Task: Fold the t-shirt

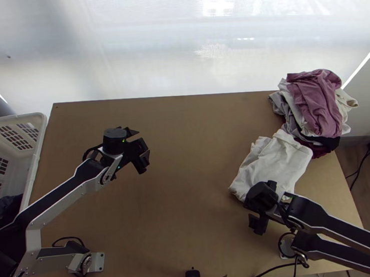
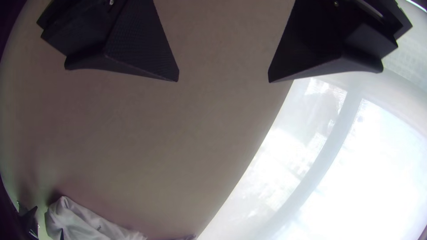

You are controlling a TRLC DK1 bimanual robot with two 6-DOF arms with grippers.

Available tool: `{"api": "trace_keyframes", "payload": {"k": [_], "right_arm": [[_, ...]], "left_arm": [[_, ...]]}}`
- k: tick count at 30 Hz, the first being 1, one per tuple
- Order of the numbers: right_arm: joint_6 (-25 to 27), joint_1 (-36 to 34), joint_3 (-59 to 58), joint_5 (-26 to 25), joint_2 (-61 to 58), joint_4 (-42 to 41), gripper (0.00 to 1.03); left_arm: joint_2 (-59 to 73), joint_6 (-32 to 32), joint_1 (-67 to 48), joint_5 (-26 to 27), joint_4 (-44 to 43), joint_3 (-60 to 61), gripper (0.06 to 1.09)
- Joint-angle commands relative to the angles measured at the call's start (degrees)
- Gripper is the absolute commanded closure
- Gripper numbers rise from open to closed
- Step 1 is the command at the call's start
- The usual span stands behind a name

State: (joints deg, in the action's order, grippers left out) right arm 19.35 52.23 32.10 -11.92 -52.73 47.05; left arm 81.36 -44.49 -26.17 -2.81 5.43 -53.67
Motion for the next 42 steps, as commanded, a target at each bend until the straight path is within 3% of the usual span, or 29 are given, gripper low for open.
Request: {"api": "trace_keyframes", "payload": {"k": [1, 11, 19, 26, 35, 38, 42], "right_arm": [[-5.64, 2.00, 3.32, 3.05, -8.35, -2.40, 0.05], [-7.75, 2.88, 3.32, -6.09, -16.26, -8.90, 0.05], [-2.04, 1.65, -0.02, -13.92, -13.10, -10.84, 0.05], [0.95, -0.28, -2.04, -16.11, -11.96, -14.62, 0.10], [2.09, -2.48, -5.55, -17.61, -12.13, -19.63, 0.52], [2.18, -3.62, -6.61, -17.70, -11.87, -21.82, 0.75], [3.06, -4.68, -6.34, -16.55, -10.46, -21.38, 0.95]], "left_arm": [[-0.77, -0.42, 0.33, -0.09, 0.37, 0.06, 0.11], [-2.00, -0.77, 0.77, -0.09, 1.42, 0.06, 0.11], [-2.88, -1.13, 1.21, -0.09, 1.78, 0.58, 0.11], [-3.40, -1.04, 1.30, -0.09, 1.78, 1.11, 0.11], [-4.19, -0.95, 1.56, -0.09, 1.78, 1.81, 0.11], [-4.46, -0.95, 1.56, -0.09, 1.86, 1.99, 0.11], [-4.72, -0.95, 1.83, -0.18, 1.86, 1.99, 0.11]]}}
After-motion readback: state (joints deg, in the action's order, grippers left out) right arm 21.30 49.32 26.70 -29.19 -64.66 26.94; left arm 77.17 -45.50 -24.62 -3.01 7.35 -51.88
